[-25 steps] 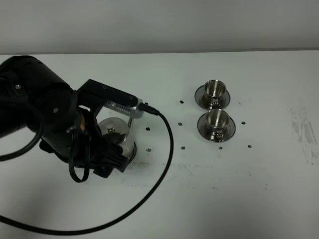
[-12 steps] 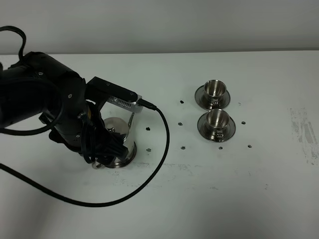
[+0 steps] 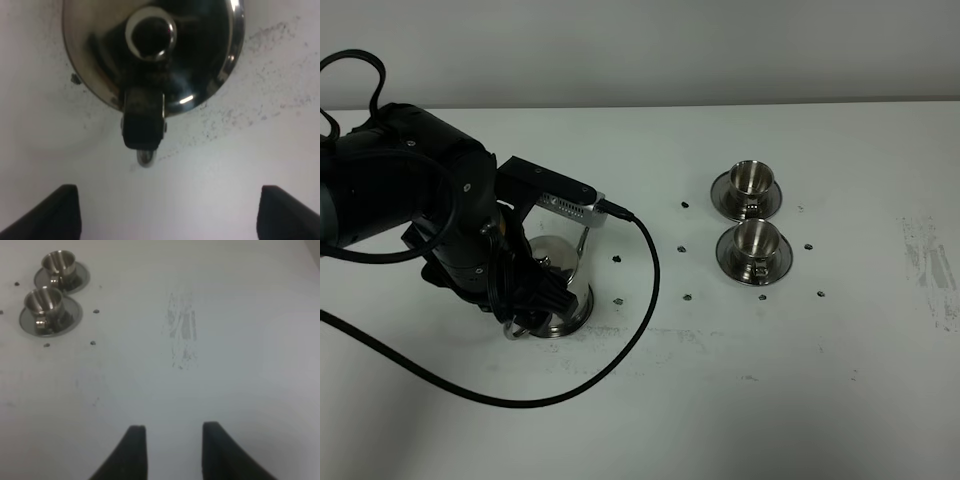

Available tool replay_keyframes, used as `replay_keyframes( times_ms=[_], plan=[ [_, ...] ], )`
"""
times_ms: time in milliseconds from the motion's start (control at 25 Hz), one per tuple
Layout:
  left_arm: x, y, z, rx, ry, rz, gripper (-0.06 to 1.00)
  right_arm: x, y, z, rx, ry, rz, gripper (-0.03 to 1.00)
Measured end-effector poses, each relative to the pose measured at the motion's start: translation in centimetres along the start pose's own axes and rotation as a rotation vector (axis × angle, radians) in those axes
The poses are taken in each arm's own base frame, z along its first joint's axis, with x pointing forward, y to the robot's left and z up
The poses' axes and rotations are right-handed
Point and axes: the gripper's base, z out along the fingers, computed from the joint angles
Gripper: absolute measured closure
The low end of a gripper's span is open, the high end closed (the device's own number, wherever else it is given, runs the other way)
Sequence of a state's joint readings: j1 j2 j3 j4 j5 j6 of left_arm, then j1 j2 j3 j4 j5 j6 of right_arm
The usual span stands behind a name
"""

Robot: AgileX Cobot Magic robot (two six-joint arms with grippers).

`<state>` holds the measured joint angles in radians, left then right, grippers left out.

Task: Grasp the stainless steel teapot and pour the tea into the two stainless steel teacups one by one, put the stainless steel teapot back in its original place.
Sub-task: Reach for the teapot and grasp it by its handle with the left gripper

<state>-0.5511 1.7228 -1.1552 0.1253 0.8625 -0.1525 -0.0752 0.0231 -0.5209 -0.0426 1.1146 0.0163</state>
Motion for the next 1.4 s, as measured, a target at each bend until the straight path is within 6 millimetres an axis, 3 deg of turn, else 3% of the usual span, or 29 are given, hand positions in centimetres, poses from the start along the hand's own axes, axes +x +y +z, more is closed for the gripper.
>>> replay_keyframes(
  times_ms=[320, 640, 1040, 1400],
  plan=[
    [-0.1, 1.1, 0.2, 0.002, -0.001, -0.041, 0.24, 0.0, 0.0, 0.0, 0.0, 0.0, 0.0, 0.68],
    [-0.6, 1.2, 2.2, 0.013, 0.004, -0.054, 0.25, 0.0, 0.0, 0.0, 0.0, 0.0, 0.0, 0.68],
    [-1.1, 1.0, 3.8, 0.028, 0.018, -0.033, 0.36, 0.0, 0.0, 0.0, 0.0, 0.0, -0.001, 0.68],
    [-1.2, 0.9, 3.8, 0.029, 0.008, -0.031, 0.41, 0.0, 0.0, 0.0, 0.0, 0.001, -0.001, 0.68]
  ],
)
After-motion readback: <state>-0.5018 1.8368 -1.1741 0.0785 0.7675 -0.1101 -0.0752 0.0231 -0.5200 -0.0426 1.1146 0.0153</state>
